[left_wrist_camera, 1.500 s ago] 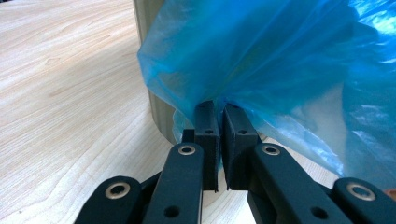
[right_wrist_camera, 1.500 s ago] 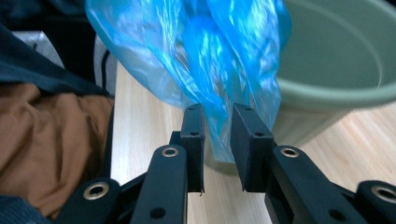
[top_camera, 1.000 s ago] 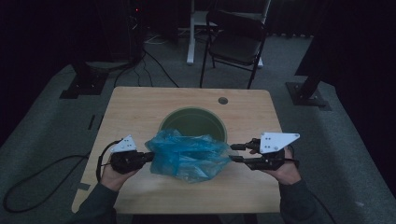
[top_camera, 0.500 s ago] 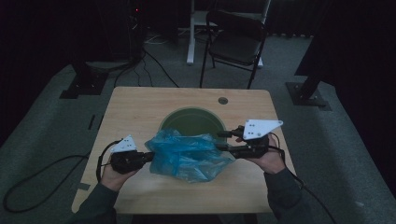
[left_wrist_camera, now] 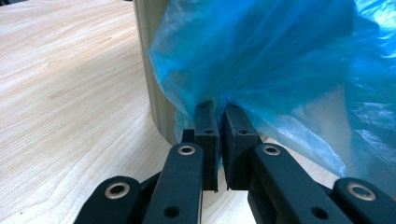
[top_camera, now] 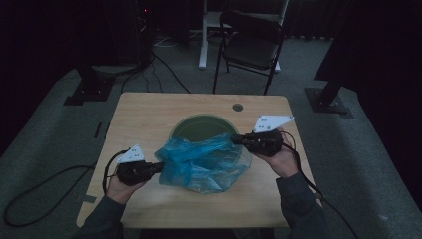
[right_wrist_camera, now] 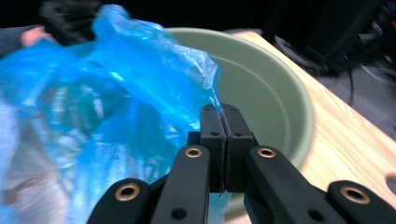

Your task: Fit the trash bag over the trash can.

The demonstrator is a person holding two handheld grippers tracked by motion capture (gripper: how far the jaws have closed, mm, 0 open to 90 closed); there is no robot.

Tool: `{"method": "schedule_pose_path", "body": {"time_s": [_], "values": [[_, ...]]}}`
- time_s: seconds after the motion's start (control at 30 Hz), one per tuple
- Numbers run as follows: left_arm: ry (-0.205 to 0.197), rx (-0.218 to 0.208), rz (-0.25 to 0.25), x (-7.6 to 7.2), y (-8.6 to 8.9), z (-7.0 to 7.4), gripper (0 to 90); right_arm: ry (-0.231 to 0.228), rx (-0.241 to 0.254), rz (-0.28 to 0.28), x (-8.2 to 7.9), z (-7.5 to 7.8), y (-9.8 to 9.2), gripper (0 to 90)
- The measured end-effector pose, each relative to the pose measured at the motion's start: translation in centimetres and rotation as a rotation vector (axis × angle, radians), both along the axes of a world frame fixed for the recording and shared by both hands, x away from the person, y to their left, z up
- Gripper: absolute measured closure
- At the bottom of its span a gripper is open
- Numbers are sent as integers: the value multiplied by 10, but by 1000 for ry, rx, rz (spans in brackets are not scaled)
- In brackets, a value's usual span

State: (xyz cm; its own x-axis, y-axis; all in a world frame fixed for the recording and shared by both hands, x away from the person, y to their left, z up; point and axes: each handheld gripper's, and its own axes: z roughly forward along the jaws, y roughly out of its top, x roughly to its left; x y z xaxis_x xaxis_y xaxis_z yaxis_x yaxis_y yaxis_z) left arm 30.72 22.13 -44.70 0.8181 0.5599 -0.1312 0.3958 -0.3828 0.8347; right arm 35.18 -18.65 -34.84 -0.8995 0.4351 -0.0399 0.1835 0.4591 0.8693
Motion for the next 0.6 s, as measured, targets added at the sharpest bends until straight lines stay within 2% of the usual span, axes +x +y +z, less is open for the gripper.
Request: {"method": "schedule_pose_path", "body": {"time_s": [0.03, 0.17, 0.2, 0.3, 0.43, 0.6], "values": [[-1, -2, -1, 0, 0, 0, 857, 26, 8, -30, 6, -3, -2, 893], [-2, -2, -1, -1, 0, 1, 855, 42, 7, -63, 11, -5, -4, 893], [-12, -3, 2, -3, 1, 3, 842, 51, 0, -96, 14, -9, -6, 898], [-28, -8, 8, -6, 5, 7, 792, 50, -8, -114, 13, -11, -8, 898], [-54, -22, 12, -12, 9, 12, 718, 44, -5, -105, 11, -10, -9, 898], [-90, -42, 22, -18, 13, 22, 690, 36, -7, -74, 5, -10, -6, 897]]}}
